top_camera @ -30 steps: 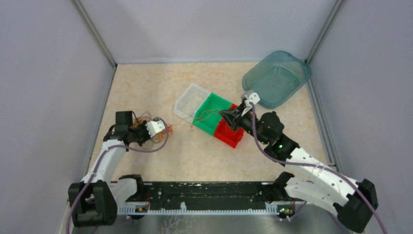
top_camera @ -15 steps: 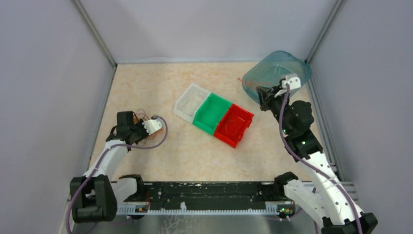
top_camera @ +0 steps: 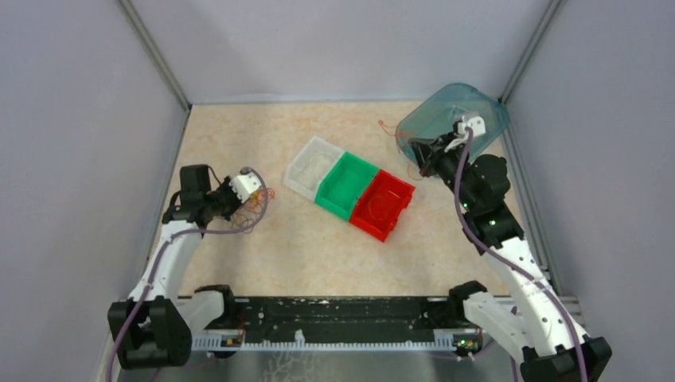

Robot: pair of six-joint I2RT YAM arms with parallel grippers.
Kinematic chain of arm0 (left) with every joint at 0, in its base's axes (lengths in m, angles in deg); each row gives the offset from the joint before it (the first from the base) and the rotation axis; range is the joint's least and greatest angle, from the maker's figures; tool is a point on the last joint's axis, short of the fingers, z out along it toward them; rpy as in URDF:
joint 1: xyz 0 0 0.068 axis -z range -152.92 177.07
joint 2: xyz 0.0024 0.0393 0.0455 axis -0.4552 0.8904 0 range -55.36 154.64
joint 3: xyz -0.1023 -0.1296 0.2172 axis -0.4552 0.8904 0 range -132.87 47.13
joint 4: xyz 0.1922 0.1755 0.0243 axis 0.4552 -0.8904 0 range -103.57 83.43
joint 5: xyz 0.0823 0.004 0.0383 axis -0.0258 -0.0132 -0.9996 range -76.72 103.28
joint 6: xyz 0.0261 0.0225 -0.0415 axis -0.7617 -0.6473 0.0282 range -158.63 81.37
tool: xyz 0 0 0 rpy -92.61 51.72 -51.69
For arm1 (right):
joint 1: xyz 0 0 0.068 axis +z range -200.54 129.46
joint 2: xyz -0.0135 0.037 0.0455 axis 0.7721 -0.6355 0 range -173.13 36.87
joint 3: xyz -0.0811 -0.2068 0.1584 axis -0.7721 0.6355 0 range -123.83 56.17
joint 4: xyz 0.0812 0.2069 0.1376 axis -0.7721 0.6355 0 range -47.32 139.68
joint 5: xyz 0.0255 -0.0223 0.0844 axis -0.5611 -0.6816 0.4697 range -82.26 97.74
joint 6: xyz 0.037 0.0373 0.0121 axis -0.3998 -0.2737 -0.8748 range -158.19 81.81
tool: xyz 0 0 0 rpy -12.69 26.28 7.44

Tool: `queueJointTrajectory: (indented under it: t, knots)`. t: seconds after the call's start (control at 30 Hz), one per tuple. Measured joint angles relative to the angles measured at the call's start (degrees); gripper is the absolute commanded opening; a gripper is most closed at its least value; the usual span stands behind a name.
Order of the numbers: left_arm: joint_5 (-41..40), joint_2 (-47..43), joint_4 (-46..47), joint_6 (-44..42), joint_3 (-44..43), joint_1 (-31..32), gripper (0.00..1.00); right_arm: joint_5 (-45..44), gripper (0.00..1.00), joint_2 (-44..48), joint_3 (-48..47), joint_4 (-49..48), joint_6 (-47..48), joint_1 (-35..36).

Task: Untangle the cables
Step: Place the cable in the bin.

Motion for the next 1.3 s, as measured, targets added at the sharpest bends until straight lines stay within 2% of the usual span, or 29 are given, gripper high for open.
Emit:
queueJointTrajectory:
  t: [0.23,0.5,0.8,1.17,1.3]
  knots:
    - [6.34,-0.39,-3.69,4.61,-6.16,0.0,0.0,4.79,0.0,-3.93,6.62,0.04,-3.15,0.02]
    - [9.31,-1.44,-5.03,6.45,-6.91,0.02,0.0,4.63,0.0,-4.52,11.78,0.07,-5.31,2.21]
    - [10.51,-1.49,-5.09,7.26,-6.88,0.02,0.0,-0.31,0.0,-6.82,15.15,2.25,-5.42,5.57]
    - [11.17,-1.55,-5.09,7.45,-6.93,0.02,0.0,-10.34,0.0,-19.61,14.12,8.26,-5.66,12.61]
    - [11.17,-1.55,-5.09,7.45,-6.95,0.02,0.0,-14.71,0.18,-23.76,11.1,10.54,-5.05,14.69]
